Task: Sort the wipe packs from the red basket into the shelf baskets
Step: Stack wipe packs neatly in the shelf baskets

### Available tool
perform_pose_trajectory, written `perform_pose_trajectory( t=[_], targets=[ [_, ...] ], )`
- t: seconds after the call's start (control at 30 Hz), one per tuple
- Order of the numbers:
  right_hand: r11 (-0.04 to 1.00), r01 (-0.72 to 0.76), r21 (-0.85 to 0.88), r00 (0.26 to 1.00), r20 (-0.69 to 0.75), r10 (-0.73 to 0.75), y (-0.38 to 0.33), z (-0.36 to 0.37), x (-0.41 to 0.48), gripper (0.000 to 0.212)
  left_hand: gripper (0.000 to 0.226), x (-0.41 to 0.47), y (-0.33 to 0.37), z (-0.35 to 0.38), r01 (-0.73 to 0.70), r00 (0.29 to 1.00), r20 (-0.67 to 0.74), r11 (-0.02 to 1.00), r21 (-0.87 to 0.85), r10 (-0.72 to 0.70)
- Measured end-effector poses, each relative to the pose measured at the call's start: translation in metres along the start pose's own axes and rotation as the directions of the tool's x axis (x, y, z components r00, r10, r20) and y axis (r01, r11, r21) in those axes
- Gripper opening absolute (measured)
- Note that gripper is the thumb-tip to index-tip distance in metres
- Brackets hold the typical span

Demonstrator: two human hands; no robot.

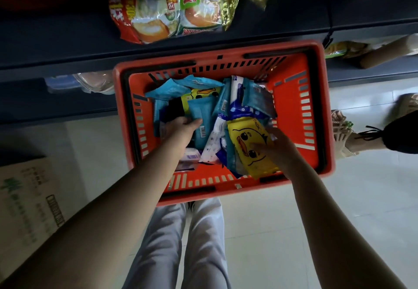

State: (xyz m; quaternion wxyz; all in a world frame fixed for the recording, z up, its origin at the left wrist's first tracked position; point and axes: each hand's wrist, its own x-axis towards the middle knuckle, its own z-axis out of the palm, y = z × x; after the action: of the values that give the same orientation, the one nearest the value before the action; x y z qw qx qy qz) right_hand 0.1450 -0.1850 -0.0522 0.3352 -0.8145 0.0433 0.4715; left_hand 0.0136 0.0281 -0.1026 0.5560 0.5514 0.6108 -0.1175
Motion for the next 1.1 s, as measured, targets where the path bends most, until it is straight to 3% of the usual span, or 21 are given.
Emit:
perform_pose_trajectory(
  t=[0.1, 0.2, 0.37, 0.47, 0.57, 0.67, 0.77, 0.87, 0.93, 1.0, 1.1],
  targets=[
    [0.995, 0.098, -0.017, 0.994, -0.039, -0.099, -0.008, -0.009, -0.012, 0.061, 0.030, -0.018, 0.004, -0.003, -0.150, 0.986, -0.079, 0.989, -0.007, 0.149],
    [0.978, 0.193, 0.082, 0.979, -0.074, -0.187, -0.024, -0.023, -0.044, 0.049, 0.021, -0.050, 0.012, -0.019, -0.248, 0.969, -0.057, 0.951, -0.183, 0.241],
    [0.900, 0.342, 0.269, 0.935, 0.000, -0.355, -0.089, -0.051, -0.148, 0.045, 0.013, -0.146, 0.048, -0.083, -0.276, 0.930, 0.091, 0.841, -0.467, 0.356],
    [0.853, 0.423, 0.306, 0.892, 0.029, -0.452, -0.147, -0.063, -0.216, 0.049, 0.013, -0.218, 0.086, -0.127, -0.270, 0.941, 0.025, 0.798, -0.539, 0.336],
    [0.821, 0.525, 0.226, 0.825, 0.101, -0.555, -0.205, -0.061, -0.275, 0.055, 0.019, -0.284, 0.122, -0.173, -0.326, 0.921, 0.003, 0.776, -0.540, 0.390],
    [0.764, 0.619, 0.182, 0.736, 0.205, -0.645, -0.260, -0.053, -0.322, 0.045, 0.043, -0.344, 0.153, -0.222, -0.349, 0.885, 0.071, 0.755, -0.556, 0.461],
    [0.698, 0.694, 0.174, 0.648, 0.272, -0.712, -0.312, -0.035, -0.359, 0.034, 0.035, -0.385, 0.166, -0.272, -0.474, 0.802, 0.055, 0.690, -0.548, 0.595],
    [0.619, 0.782, 0.074, 0.590, 0.230, -0.774, -0.359, -0.006, -0.387, 0.029, 0.039, -0.401, 0.170, -0.323, -0.561, 0.758, -0.050, 0.612, -0.557, 0.650],
    [0.595, 0.803, -0.024, 0.591, 0.157, -0.791, -0.385, 0.018, -0.396, 0.040, 0.033, -0.402, 0.171, -0.354, -0.581, 0.757, -0.122, 0.575, -0.576, 0.642],
    [0.641, 0.767, -0.016, 0.641, 0.032, -0.767, -0.403, 0.047, -0.404, 0.059, 0.019, -0.395, 0.173, -0.385, -0.620, 0.740, -0.196, 0.538, -0.571, 0.644],
    [0.692, 0.642, 0.329, 0.724, 0.037, -0.689, -0.415, 0.094, -0.409, 0.066, 0.008, -0.378, 0.173, -0.434, -0.666, 0.715, -0.244, 0.534, -0.521, 0.655]
  ],
)
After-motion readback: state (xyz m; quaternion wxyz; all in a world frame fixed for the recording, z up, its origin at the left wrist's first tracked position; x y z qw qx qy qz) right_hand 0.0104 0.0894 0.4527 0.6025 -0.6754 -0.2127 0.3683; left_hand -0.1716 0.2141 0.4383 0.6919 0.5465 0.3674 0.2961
